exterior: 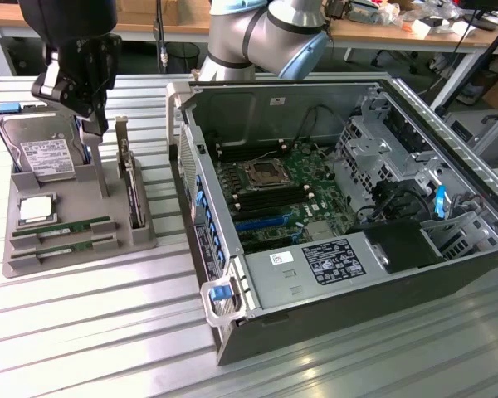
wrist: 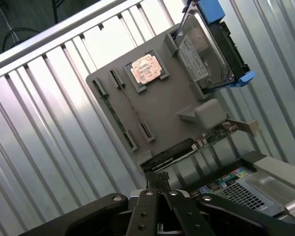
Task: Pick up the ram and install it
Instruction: 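Pick up the ram and move it above insertion slot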
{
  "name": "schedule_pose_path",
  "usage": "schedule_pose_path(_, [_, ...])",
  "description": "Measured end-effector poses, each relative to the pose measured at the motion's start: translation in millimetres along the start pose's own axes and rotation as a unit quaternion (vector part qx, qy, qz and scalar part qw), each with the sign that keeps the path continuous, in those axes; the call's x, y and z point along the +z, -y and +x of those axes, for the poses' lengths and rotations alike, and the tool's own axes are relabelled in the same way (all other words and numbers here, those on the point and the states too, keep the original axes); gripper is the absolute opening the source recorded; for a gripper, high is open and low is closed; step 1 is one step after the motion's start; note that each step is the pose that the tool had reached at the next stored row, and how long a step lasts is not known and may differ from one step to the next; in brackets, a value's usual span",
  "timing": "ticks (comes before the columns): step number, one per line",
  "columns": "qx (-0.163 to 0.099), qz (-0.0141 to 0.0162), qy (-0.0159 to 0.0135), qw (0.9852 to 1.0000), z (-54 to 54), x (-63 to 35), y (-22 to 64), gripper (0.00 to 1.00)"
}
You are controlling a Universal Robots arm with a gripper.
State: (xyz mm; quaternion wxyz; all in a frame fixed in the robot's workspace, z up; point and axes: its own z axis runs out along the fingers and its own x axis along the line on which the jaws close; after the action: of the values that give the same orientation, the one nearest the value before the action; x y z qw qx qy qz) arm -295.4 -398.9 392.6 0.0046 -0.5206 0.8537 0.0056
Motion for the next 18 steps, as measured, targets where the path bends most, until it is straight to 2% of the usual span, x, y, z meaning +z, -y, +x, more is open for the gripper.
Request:
schedule_pose_path(9, [-0.024,-0.0002,-0.0002,0.9997,0.0,0.1,0.0,0.11])
schedule_pose_path(18, [-0.049,-0.0005,-0.0006,0.9988,0.0,0.2,0.0,0.11])
